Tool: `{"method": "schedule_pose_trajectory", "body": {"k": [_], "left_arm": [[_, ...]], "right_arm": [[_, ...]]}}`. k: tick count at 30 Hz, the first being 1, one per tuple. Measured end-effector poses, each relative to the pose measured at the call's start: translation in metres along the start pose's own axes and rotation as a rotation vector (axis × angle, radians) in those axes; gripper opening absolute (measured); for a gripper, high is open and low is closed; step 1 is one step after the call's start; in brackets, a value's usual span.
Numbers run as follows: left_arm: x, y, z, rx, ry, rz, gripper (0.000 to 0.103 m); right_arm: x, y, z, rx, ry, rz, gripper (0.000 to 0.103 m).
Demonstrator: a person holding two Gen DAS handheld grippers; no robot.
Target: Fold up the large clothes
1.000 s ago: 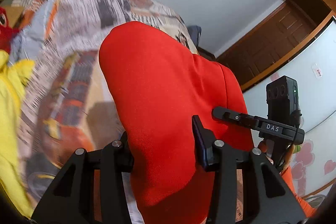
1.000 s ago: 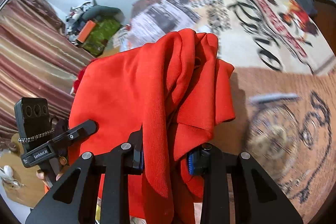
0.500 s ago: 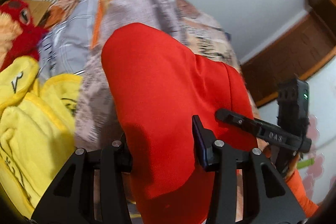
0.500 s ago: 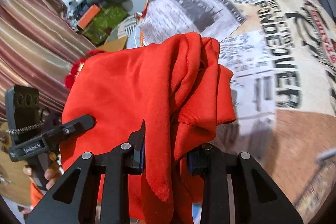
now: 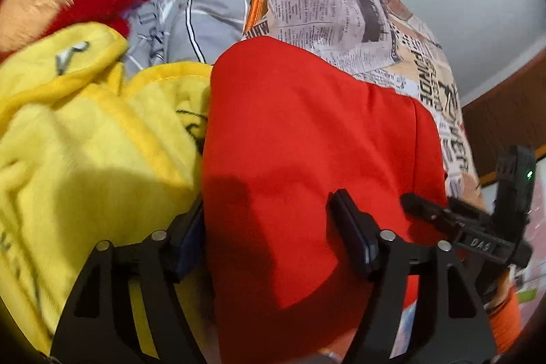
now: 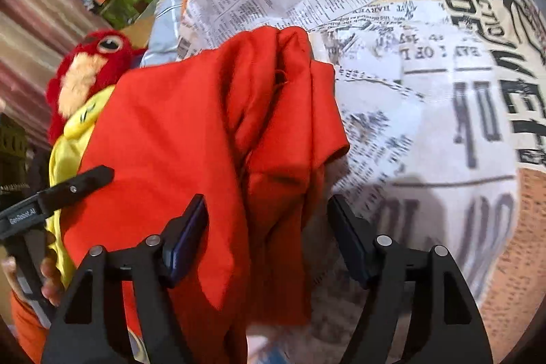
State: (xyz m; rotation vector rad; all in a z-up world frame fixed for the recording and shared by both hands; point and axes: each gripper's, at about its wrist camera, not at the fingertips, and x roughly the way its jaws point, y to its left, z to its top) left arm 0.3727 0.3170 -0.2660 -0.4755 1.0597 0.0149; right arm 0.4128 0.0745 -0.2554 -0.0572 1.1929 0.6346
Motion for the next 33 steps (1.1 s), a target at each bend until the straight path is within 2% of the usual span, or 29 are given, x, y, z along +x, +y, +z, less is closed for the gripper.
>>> {"method": "schedule_pose_trajectory", "body": {"k": [3, 10, 12, 15, 20, 26, 31, 33], "left_arm": [[-0.014, -0.012, -0.020, 0.055, -0.025, 0.042, 0.088], [-0.031, -0.022, -0.066, 0.069, 0.010, 0.060, 0.087], [-0.037, -0.027, -0.076, 0.086, 0.031, 0.111, 0.087], [-0.056, -0.040, -0.085, 0.119, 0.005, 0.148, 0.087], [-0.120, -0.069, -0.089, 0.136, -0.127, 0.138, 0.087], [-0.225, -0.121, -0.105, 0.207, -0.366, 0.108, 0.087], [-0.312, -0.163, -0.143, 0.292, -0.596, 0.072, 0.087], [-0.341, -0.177, -0.162, 0.316, -0.688, 0.080, 0.087]], "right_arm": [[-0.013, 0.001, -0.016, -0.041, -0.002, -0.058, 0.075], [-0.045, 0.007, -0.045, -0.113, -0.033, -0.129, 0.075], [-0.061, 0.007, -0.049, -0.087, -0.042, -0.103, 0.075], [-0.087, 0.009, -0.050, -0.046, -0.083, -0.065, 0.075], [-0.156, 0.031, -0.060, -0.077, -0.228, -0.051, 0.075], [-0.251, 0.062, -0.083, -0.103, -0.448, 0.013, 0.075], [-0.322, 0.090, -0.117, -0.168, -0.637, 0.062, 0.075], [-0.344, 0.101, -0.135, -0.187, -0.722, 0.063, 0.075]]}}
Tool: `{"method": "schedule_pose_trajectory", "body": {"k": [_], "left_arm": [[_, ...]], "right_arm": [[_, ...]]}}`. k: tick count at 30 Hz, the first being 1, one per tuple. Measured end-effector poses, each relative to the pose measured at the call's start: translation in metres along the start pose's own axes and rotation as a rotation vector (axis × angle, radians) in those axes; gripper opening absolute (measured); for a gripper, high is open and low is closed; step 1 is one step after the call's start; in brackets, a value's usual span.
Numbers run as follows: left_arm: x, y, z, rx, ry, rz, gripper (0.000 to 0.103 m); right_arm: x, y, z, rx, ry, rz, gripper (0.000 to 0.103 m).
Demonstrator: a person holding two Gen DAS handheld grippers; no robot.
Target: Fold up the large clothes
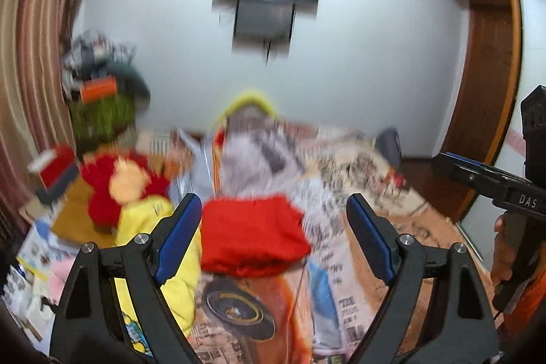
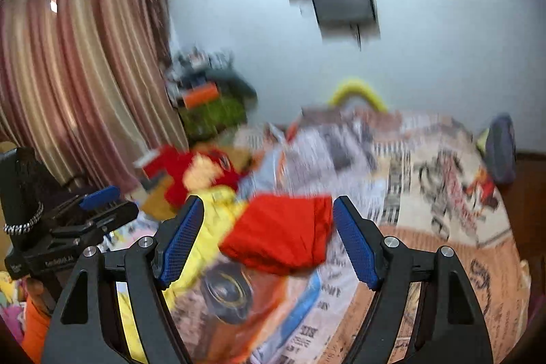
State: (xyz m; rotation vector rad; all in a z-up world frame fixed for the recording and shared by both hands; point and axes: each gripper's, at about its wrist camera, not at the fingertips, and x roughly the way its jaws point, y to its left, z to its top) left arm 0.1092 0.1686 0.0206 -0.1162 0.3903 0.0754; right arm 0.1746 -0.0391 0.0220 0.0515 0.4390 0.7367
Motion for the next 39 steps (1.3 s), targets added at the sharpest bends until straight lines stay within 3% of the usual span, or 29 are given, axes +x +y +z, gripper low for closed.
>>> {"method": "schedule_pose_trajectory", "body": {"k": [6, 11, 14, 17, 22, 39], "left_arm": [[-0.076, -0.024, -0.008, -0.007, -0.183, 0.035, 0.087], [-0.111, -0.041, -0.028, 0.000, -0.259, 0.081, 0.087], [-0.119, -0.046, -0.037, -0.001, -0.260, 0.082, 0.087], [-0.123, -0.050, -0.044, 0.010, -0.249, 0.095, 0.098], [-0.123, -0.054, -0.052, 0.018, -0.231, 0.110, 0.102], [-0.118, -0.053, -0.061, -0.007, -0.188, 0.133, 0.103]], "right_arm": [[-0.059, 0.034, -0.018, 0.000, -0.182, -0.001, 0.075], [-0.075, 0.051, -0.033, -0.022, -0.239, -0.076, 0.075], [-0.073, 0.052, -0.039, -0.029, -0.229, -0.098, 0.084], [-0.076, 0.050, -0.042, -0.020, -0.221, -0.107, 0.088], [-0.083, 0.046, -0.042, 0.002, -0.223, -0.133, 0.103], [-0.091, 0.052, -0.049, -0.018, -0.224, -0.165, 0.103]]}}
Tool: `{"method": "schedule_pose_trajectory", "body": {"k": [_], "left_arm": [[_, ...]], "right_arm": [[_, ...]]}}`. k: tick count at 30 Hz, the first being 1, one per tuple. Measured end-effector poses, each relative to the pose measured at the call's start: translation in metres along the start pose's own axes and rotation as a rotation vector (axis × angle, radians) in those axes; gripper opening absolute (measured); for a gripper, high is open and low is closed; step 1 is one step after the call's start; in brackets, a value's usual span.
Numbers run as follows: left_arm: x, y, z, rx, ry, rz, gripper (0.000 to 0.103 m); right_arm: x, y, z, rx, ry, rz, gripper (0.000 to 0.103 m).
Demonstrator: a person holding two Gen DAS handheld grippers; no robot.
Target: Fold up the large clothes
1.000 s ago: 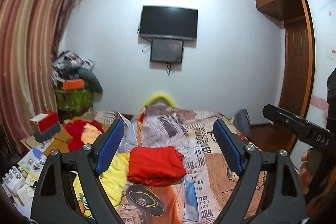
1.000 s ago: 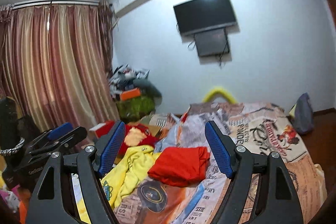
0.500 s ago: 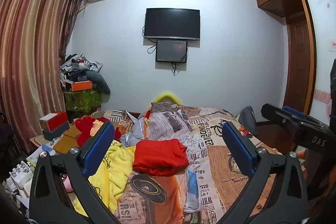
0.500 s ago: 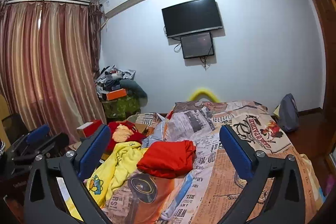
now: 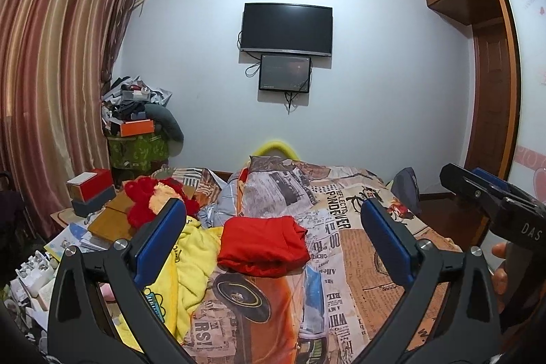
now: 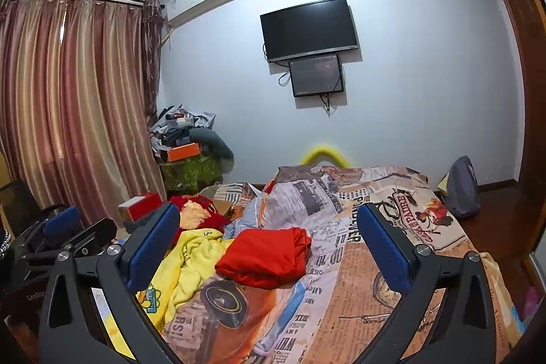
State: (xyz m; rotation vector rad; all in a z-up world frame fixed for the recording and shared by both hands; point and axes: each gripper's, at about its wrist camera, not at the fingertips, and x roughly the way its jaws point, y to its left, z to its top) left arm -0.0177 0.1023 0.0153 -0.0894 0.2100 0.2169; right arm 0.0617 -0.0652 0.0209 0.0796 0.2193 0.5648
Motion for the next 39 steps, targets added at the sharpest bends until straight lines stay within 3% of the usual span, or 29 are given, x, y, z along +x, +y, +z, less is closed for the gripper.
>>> {"method": "schedule_pose_trajectory", "body": {"k": [39], "left_arm": [[0.010, 0.008, -0.005, -0.029, 0.044, -0.055, 0.103]], "right_arm": [[0.004, 0.004, -0.003, -0.021, 0.028, -0.028, 0.103]]}}
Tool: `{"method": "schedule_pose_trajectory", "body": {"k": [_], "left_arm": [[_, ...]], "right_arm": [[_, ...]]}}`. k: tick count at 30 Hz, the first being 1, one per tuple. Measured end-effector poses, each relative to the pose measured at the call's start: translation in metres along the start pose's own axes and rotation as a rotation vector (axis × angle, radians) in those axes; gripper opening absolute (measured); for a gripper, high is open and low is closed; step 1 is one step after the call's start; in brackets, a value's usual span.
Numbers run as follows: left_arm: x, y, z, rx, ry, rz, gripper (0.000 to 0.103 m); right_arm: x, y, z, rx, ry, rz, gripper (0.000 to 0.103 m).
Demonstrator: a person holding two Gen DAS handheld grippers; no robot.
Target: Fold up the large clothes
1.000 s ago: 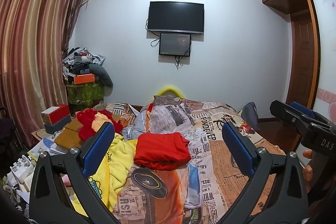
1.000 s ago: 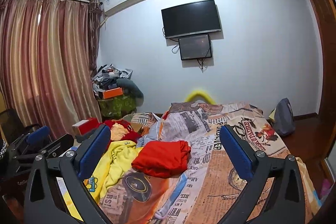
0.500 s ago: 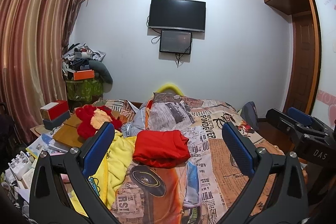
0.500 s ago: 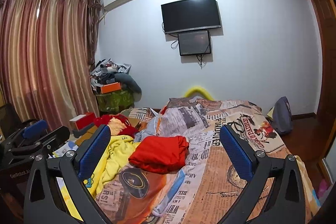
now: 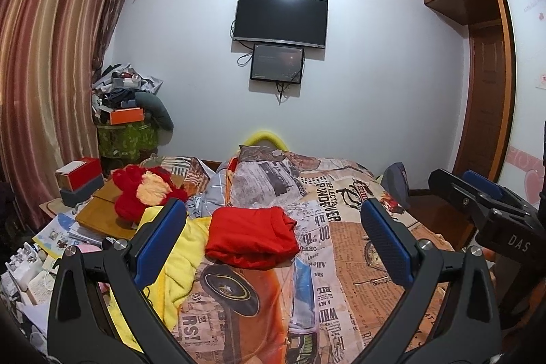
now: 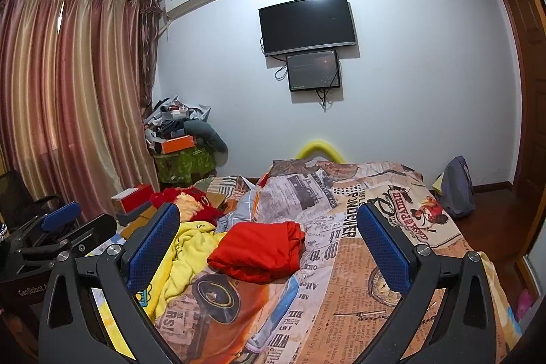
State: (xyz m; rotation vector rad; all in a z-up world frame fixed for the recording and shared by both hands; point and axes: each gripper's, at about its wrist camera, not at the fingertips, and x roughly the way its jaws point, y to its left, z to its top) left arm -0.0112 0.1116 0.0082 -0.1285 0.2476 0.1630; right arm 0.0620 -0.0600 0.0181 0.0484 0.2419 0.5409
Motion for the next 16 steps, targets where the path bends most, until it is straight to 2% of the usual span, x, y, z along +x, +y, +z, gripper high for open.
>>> {"method": "schedule_pose_trajectory", "body": {"k": [8, 16], "left_arm": [[0.0000, 0.0001, -0.0004, -0.021, 0.004, -0.020, 0.103], [-0.0011, -0.0060, -0.0014, 0.000, 0.005, -0.030, 0.103]], "right_arm": [[0.0004, 0.0018, -0.0008, -0.002, 0.002, -0.004, 0.103], [0.0005, 0.0016, -0.0021, 0.004, 0.002, -0.003, 0.103]]}}
